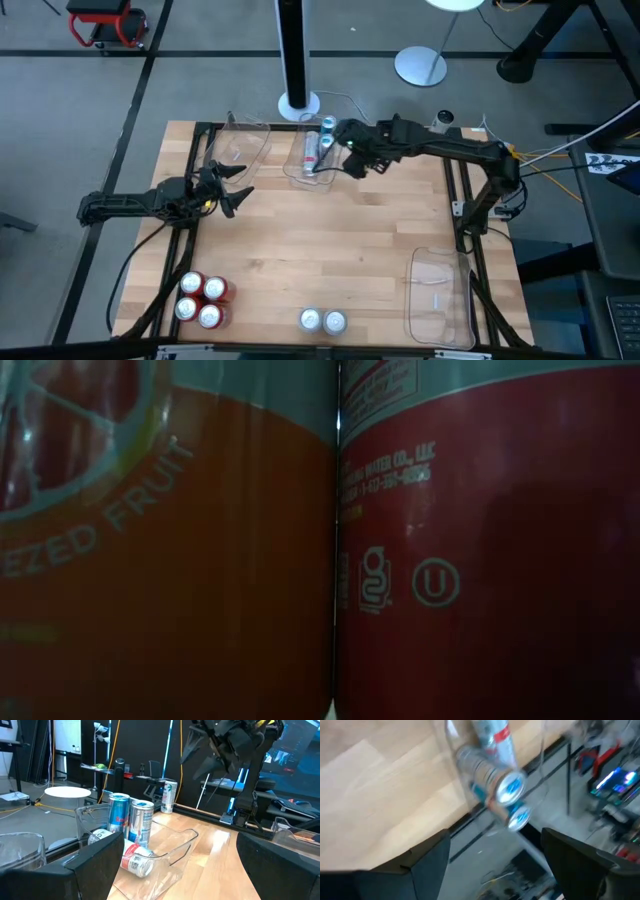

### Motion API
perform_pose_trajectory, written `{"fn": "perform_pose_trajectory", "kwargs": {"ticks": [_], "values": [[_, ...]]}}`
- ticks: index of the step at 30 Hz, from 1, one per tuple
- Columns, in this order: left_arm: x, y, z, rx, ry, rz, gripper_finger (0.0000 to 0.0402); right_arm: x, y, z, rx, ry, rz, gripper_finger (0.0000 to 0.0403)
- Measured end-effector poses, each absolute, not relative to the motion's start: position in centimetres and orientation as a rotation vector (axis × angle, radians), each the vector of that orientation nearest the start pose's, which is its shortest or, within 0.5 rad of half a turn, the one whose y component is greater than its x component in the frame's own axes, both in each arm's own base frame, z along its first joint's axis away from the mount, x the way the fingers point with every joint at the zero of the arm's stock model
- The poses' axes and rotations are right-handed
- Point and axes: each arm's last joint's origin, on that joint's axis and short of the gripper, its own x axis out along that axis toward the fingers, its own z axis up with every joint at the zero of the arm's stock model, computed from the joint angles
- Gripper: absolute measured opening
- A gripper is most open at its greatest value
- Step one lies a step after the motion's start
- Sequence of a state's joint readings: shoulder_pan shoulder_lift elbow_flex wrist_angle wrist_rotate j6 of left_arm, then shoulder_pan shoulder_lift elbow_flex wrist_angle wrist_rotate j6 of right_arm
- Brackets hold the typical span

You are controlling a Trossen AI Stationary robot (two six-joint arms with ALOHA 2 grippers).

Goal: Sort soda cans
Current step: Put the white pink soda can into the top middle transparent bin

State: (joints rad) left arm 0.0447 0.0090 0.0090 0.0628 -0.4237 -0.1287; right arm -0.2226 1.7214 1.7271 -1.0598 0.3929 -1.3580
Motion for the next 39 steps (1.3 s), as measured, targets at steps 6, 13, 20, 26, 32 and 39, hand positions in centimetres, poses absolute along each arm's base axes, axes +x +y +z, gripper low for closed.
{"fn": "perform_pose_trajectory", "kwargs": {"ticks": [6,13,20,26,32,39], "values": [[9.4,1.6,17.2,-0.141,-0.092,0.460,0.0375,30.7,-8.5,36.1,-1.188,1.406,0.170,0.0310],[9.4,1.6,17.2,-0.147,-0.094,0.460,0.0375,26.4,-11.0,37.6,-1.054,1.532,0.029,0.0310],[9.4,1.6,17.2,-0.146,-0.094,0.460,0.0375,22.2,-16.1,36.5,-0.866,1.672,-0.096,0.0310],[9.4,1.6,17.2,-0.145,-0.093,0.460,0.0375,19.6,-19.8,35.6,-0.727,1.740,-0.212,0.0310],[9.4,1.6,17.2,-0.140,-0.092,0.460,0.0375,18.8,-21.5,35.7,-0.695,1.712,-0.313,0.0310],[9.4,1.6,17.2,-0.140,-0.092,0.460,0.0375,17.7,-22.7,35.5,-0.664,1.711,-0.267,0.0310]]}}
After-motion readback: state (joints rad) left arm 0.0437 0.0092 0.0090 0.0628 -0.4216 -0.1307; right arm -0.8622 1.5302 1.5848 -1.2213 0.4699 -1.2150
